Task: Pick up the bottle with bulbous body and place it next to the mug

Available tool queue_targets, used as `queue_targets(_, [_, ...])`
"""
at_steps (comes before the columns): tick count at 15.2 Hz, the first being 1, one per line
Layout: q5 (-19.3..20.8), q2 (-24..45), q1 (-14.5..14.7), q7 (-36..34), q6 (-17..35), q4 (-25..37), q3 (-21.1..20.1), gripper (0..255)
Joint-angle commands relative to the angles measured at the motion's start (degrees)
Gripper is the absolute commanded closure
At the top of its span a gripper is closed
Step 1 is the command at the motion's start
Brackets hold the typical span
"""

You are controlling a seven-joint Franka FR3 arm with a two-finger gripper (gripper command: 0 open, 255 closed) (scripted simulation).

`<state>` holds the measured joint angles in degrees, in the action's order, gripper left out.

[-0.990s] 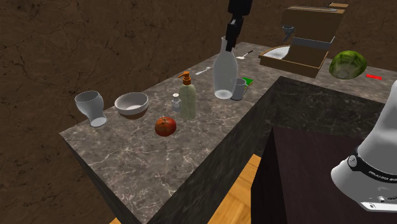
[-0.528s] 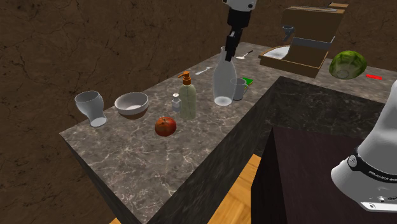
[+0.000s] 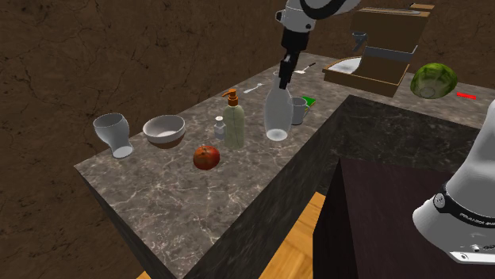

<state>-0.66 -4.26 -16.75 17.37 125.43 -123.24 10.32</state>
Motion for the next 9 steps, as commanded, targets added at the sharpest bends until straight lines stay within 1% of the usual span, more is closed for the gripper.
queue_targets(1, [-0.1, 0.4, 0.0, 0.1, 1.5, -1.0, 0.0, 255])
queue_targets(5, [-0.5, 1.7, 0.0, 0.4, 4.5, -2.8, 0.1, 255])
queue_targets(9, [-0.5, 1.9, 0.0, 0.5, 4.9, -3.0, 0.1, 255])
